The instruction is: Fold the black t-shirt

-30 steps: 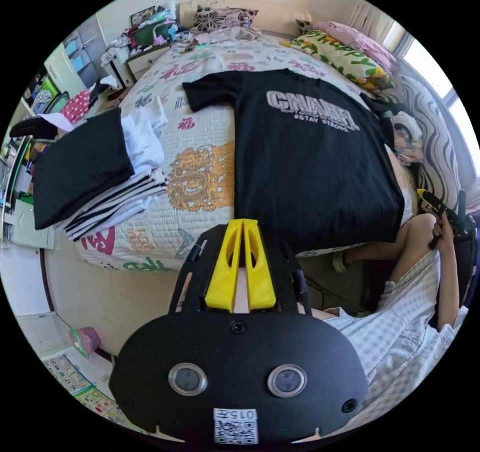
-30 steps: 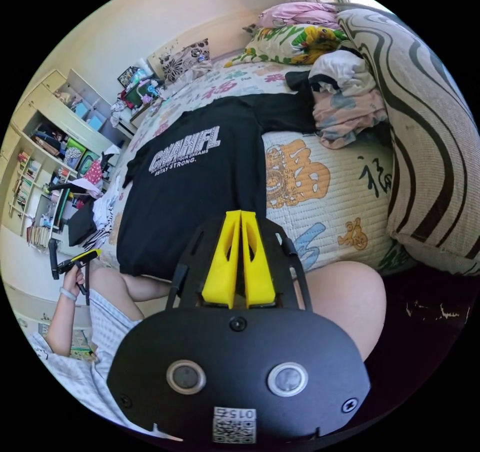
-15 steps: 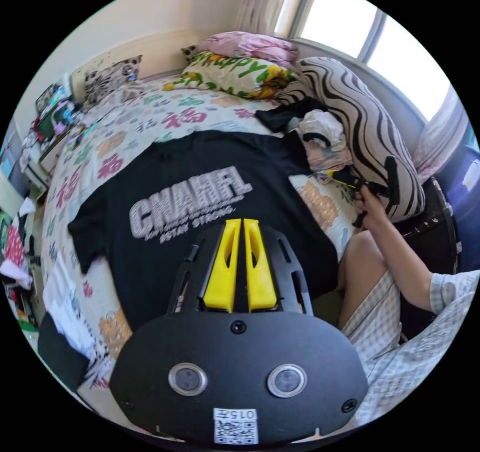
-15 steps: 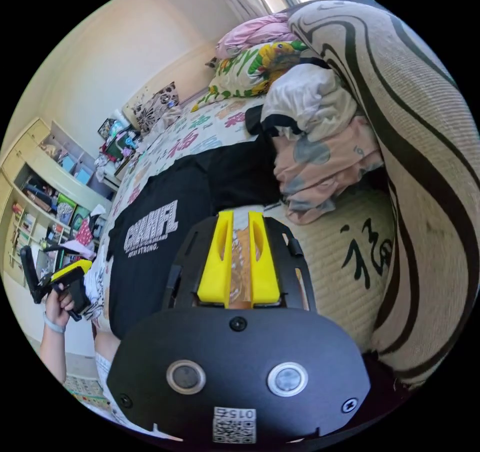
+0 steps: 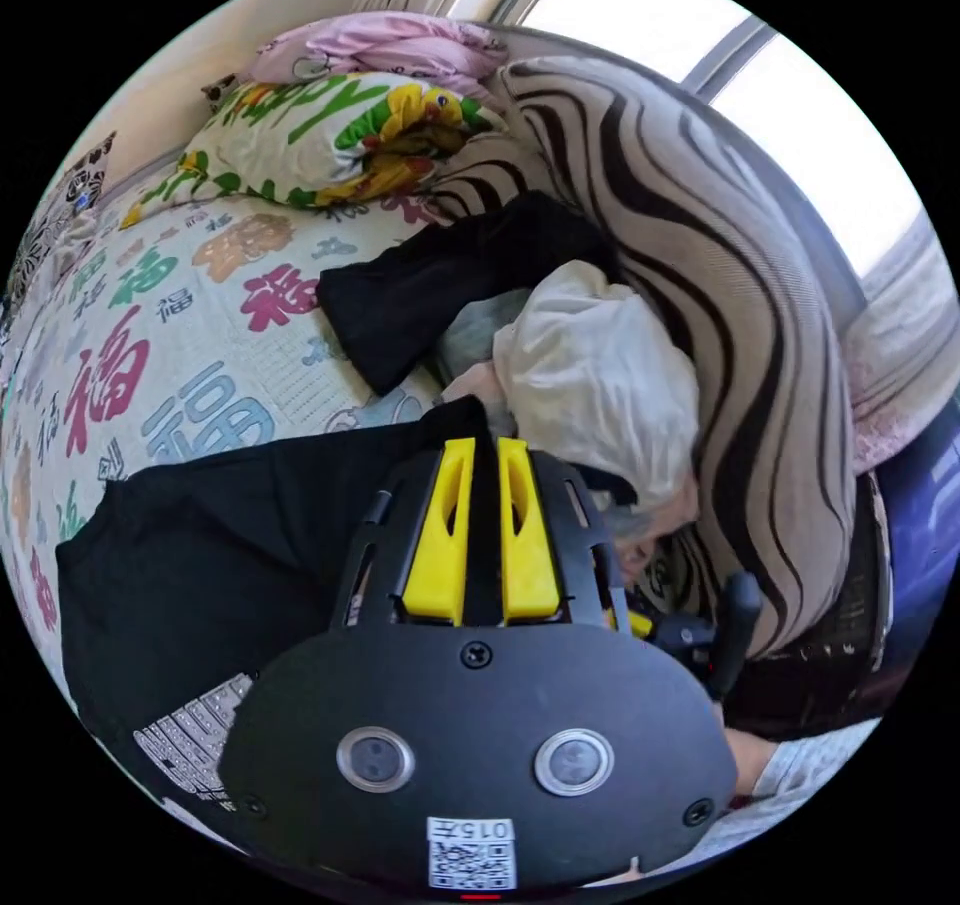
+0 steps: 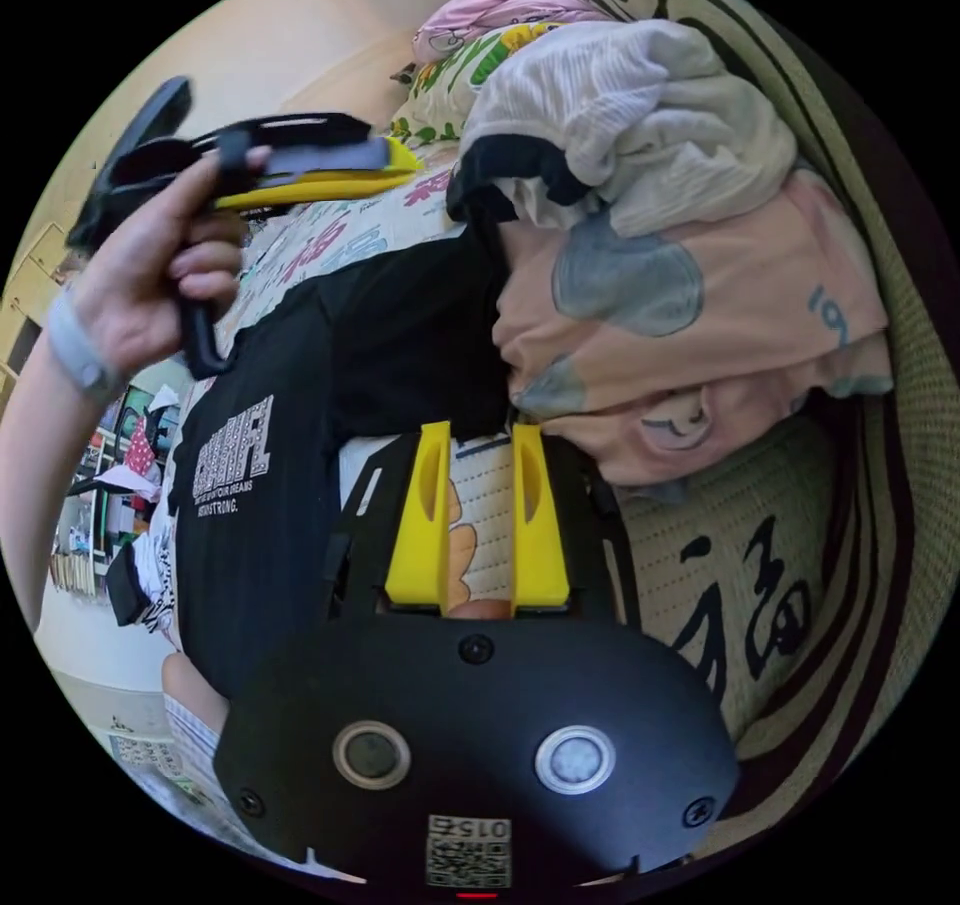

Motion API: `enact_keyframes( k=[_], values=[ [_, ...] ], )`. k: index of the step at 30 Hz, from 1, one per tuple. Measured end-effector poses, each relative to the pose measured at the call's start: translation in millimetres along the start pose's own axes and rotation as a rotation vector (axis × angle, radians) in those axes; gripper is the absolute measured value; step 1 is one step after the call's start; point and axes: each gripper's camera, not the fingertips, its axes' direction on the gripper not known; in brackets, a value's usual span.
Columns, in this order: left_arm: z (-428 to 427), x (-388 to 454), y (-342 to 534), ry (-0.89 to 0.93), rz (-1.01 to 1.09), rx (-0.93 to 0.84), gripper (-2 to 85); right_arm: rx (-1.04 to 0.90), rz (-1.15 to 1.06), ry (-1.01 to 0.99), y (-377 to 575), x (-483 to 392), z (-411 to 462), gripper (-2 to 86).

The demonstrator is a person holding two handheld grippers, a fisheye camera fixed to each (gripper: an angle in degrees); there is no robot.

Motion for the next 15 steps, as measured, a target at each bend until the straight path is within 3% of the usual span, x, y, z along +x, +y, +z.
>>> enact_keyframes(
  k=[7,15],
  values=[
    [105,-10,-96,-0.198,-0.030,-0.064,1.7,0.016,0.004,-0.038,-28,-8,12,7.1],
    [165,-42,-187,-0.030,-0.097,0.035,-0.1,0.058,-0.041,-0.024,-54,-39,20,4.2]
  ],
)
